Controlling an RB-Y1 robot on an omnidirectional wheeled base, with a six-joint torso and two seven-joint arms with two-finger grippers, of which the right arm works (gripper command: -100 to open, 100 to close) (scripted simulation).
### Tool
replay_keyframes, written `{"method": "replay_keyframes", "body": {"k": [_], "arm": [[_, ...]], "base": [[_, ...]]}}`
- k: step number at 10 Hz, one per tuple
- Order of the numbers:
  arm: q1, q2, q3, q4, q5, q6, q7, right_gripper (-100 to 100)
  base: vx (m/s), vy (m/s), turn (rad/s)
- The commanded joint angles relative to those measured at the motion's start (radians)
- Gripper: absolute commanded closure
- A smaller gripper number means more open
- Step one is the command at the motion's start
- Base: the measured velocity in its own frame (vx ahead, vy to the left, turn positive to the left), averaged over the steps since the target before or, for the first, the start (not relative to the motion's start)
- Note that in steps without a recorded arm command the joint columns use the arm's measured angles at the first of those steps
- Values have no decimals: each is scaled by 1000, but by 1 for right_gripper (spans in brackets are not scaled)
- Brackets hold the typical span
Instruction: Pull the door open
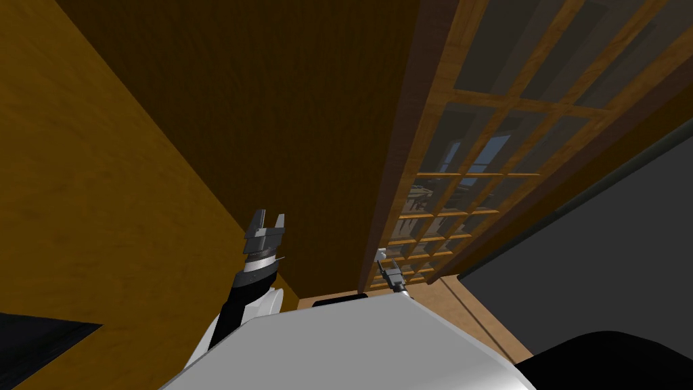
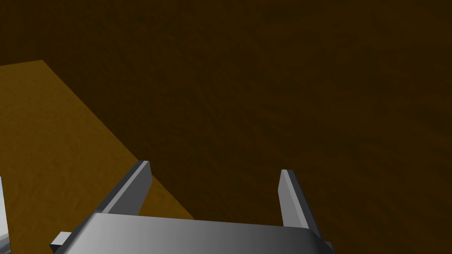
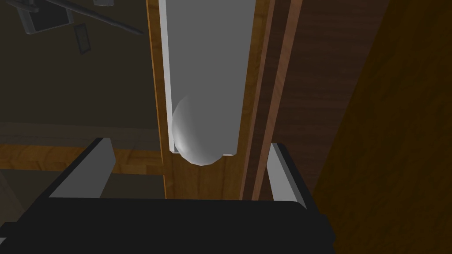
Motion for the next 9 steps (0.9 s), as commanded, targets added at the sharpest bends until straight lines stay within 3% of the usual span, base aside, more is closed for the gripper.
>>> {"method": "replay_keyframes", "body": {"k": [1, 7, 8, 9], "arm": [[0, 0, 0, -1, 0, 0, 0, -100], [0, 0, 0, -1, 0, 0, 0, -100], [-22, -35, 7, 25, -11, 21, 2, -100], [-42, -54, 11, 43, -21, 40, 6, -100]], "base": [[11, 17, -49], [1, 2, -5], [-37, -59, 167], [-49, -91, 173]]}}
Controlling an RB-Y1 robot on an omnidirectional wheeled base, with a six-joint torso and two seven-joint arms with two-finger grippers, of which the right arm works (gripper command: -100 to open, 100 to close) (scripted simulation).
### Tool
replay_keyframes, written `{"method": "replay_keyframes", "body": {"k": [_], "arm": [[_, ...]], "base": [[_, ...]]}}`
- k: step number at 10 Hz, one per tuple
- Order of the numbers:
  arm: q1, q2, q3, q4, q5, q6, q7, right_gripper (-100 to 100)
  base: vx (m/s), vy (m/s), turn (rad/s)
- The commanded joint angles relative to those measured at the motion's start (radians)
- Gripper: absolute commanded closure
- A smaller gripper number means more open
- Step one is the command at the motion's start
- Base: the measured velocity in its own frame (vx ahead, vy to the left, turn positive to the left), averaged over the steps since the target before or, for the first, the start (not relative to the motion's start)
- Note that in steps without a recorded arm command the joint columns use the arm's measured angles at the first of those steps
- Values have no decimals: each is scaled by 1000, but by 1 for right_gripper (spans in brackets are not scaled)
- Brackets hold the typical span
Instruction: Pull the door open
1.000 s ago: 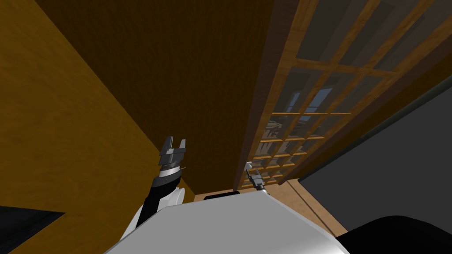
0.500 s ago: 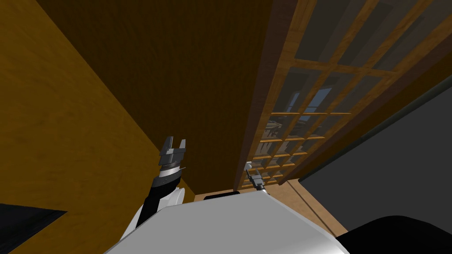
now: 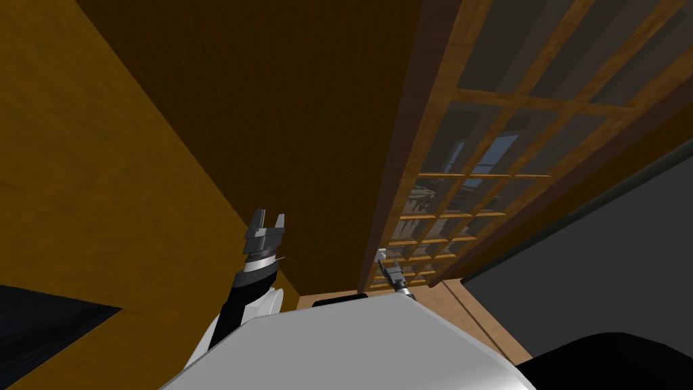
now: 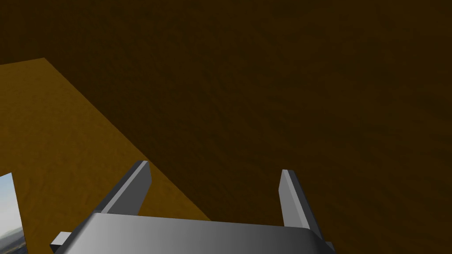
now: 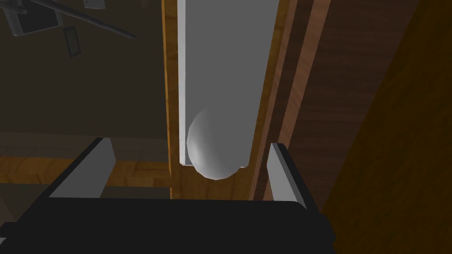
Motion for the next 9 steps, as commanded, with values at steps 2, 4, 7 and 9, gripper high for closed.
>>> {"method": "replay_keyframes", "body": {"k": [2, 4, 7, 9], "arm": [[-61, -17, 5, 41, -25, 52, 22, -100], [-99, 21, -1, 45, -34, 73, 54, -100], [-96, 26, -4, 41, -34, 73, 55, 100], [-96, 26, -4, 41, -34, 73, 55, 100]], "base": [[-39, -33, 22], [-8, 10, -23], [-1, 4, 2], [-4, 18, 10]]}}
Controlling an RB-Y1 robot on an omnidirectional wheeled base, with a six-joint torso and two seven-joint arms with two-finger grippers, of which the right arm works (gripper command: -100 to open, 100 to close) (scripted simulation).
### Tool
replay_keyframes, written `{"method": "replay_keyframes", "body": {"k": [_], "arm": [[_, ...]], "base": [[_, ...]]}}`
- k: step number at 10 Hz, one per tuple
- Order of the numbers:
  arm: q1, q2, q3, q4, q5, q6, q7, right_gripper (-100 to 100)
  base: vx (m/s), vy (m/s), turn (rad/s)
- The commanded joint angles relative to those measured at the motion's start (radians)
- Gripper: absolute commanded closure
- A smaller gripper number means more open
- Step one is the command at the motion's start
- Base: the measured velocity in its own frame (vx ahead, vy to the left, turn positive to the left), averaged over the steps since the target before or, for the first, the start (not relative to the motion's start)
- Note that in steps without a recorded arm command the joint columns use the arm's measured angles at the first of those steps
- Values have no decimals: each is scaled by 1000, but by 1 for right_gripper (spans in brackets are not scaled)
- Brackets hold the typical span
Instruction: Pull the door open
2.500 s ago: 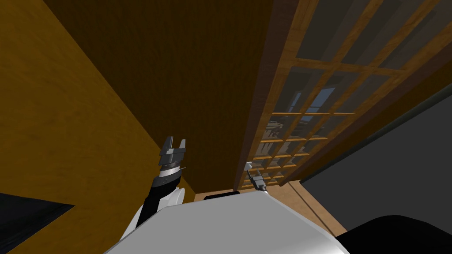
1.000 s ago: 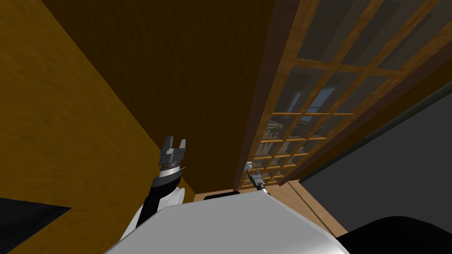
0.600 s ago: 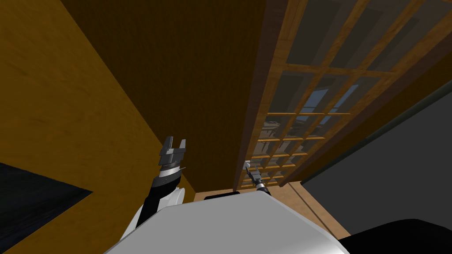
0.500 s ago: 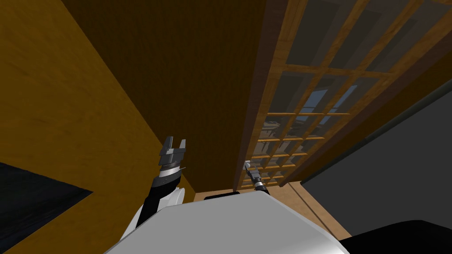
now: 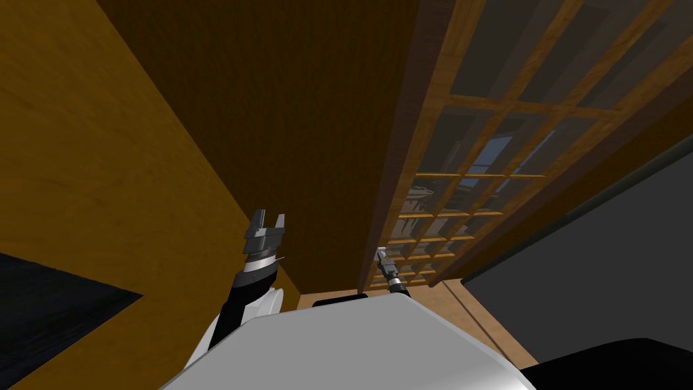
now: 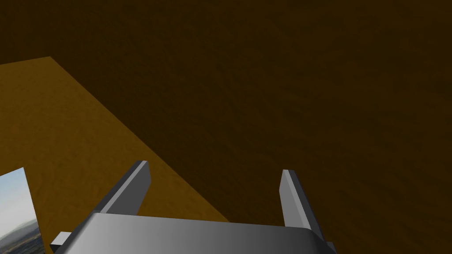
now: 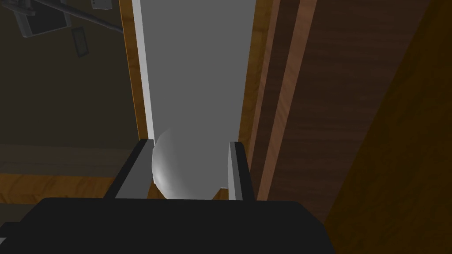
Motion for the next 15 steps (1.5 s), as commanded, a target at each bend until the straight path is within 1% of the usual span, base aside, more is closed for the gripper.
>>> {"method": "replay_keyframes", "body": {"k": [1, 3, 4, 6, 12, 13, 15], "arm": [[-1, -5, -6, -3, -3, 2, 0, 100], [-1, -5, -6, -3, -3, 2, 0, 100], [-4, -5, 3, 6, -10, -1, -36, 100], [-7, -9, 4, 10, -19, -2, -66, 100], [-28, -33, 16, 41, -75, -6, -232, 100], [-28, -33, 16, 41, -75, -6, -242, 100], [-37, -42, 21, 55, -100, -8, -305, 100]], "base": [[0, 0, 0], [0, 0, 0], [-35, 12, 49], [-50, -2, 32], [-70, -3, 46], [-51, -3, 20], [-62, -2, 53]]}}
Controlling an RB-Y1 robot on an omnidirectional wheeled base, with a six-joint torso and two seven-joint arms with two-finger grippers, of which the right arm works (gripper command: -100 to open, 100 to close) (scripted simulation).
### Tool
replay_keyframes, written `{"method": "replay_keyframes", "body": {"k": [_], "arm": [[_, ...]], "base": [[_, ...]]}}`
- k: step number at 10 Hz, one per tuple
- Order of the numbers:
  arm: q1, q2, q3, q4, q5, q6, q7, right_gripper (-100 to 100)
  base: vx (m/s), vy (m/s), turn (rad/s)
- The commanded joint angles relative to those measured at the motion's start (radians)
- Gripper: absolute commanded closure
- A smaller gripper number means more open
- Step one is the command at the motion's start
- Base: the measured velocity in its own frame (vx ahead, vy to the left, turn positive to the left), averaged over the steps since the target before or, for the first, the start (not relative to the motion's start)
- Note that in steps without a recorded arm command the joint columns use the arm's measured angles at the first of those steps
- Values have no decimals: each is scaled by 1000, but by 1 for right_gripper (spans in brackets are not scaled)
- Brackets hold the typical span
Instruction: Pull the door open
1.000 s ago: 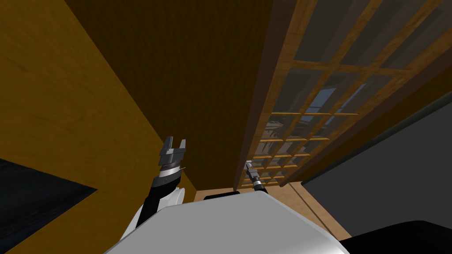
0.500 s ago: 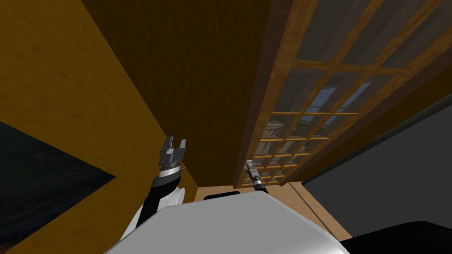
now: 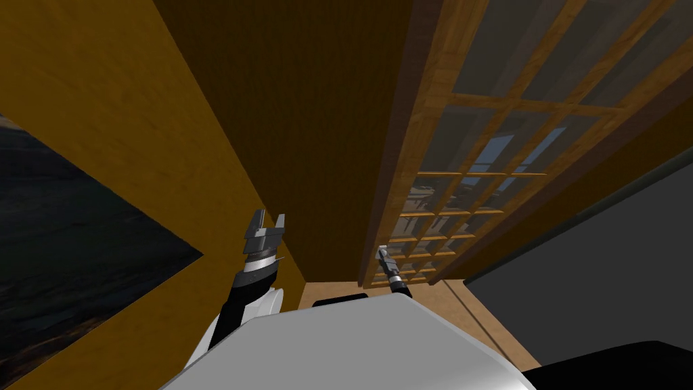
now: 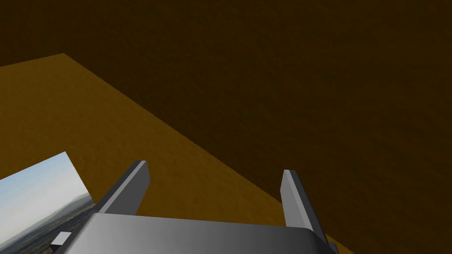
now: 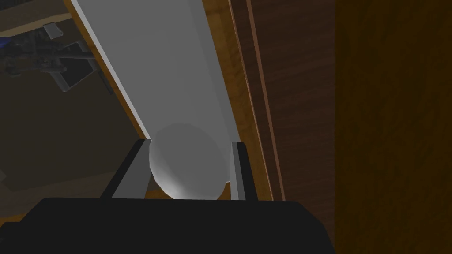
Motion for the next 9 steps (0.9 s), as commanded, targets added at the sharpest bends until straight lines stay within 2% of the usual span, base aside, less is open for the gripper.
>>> {"method": "replay_keyframes", "body": {"k": [1, 3, 4, 5, 6, 8, 9], "arm": [[-1, -3, 0, 2, -9, 0, -32, 100], [-11, -13, 6, 16, -36, -2, -96, 100], [-11, -13, 6, 16, -36, -2, -107, 100], [-17, -18, 9, 25, -51, -4, -143, 100], [-17, -18, 9, 25, -51, -4, -147, 100], [-28, -29, 16, 42, -83, -6, -212, 100], [-28, -29, 16, 42, -83, -6, -227, 100]], "base": [[-53, -5, 24], [-63, -7, 54], [-65, -6, 36], [-59, -2, 56], [-43, -7, 29], [-63, -10, 71], [-56, -11, 38]]}}
